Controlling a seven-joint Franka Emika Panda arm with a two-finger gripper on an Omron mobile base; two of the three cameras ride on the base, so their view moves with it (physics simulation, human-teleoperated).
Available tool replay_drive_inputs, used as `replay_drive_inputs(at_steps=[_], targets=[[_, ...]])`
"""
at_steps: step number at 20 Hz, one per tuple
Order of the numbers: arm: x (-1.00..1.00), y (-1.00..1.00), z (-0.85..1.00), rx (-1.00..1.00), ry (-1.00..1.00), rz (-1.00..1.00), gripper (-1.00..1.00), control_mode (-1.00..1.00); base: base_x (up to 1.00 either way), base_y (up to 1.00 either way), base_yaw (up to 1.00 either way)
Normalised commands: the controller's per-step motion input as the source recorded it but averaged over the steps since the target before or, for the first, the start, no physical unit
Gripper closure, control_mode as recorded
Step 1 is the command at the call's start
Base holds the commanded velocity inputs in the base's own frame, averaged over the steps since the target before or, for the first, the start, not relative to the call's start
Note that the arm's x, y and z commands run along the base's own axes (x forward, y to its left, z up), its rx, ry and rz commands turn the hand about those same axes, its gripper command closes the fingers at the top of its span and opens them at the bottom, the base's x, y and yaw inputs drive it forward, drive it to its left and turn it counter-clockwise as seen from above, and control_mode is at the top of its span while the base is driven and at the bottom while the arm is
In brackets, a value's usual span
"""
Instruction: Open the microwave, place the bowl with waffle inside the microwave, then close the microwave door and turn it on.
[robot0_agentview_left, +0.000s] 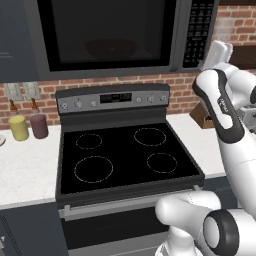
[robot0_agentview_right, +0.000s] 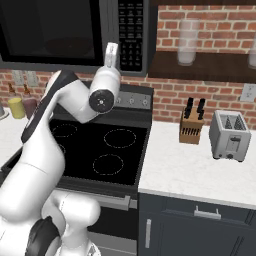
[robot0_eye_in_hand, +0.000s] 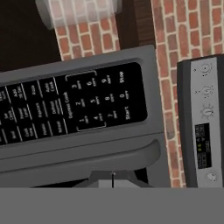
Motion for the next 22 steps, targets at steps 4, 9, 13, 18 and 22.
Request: replay_drive_inputs(at_steps=[4,9,13,18,22], targets=[[0.35,0.0,-0.13,0.0,0.0,0.0,1.0,-1.0,0.0,0.0,0.0],[0.41,-0.06,-0.16,0.01,0.0,0.03,1.0,-1.0,0.0,0.0,0.0],[0.45,-0.08,-0.04,0.0,0.0,0.03,1.0,-1.0,0.0,0.0,0.0],[0.47,-0.11,-0.05,0.01,0.0,0.01,1.0,-1.0,0.0,0.0,0.0],[0.43,-0.01,-0.22,0.0,0.0,0.0,1.0,-1.0,0.0,0.0,0.0]])
